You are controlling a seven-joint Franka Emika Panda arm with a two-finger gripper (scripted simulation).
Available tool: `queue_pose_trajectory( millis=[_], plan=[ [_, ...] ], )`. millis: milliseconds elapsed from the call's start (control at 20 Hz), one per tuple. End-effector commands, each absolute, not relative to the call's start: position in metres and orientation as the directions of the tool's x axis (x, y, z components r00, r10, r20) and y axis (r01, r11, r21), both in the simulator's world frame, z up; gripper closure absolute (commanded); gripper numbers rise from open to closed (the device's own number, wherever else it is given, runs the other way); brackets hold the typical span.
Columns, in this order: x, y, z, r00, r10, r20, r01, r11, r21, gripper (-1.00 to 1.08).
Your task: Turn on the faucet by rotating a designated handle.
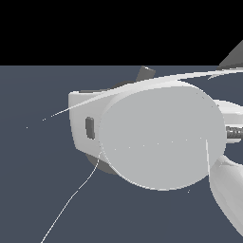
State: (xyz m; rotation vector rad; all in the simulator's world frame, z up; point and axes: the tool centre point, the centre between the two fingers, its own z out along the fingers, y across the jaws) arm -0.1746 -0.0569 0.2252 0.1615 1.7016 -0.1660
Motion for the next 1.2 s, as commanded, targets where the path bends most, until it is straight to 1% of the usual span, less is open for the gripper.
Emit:
queue_pose_trajectory(
  millis=[0, 1150],
  plan=[
    [-0.174, -0.039, 0.232, -0.13, 0.029, -0.991, 0.189, 0.982, 0.004, 1.08],
    [-0.16, 0.015, 0.274, -0.03, 0.012, -0.999, 0.171, 0.985, 0.007, 1.08]
  ],
)
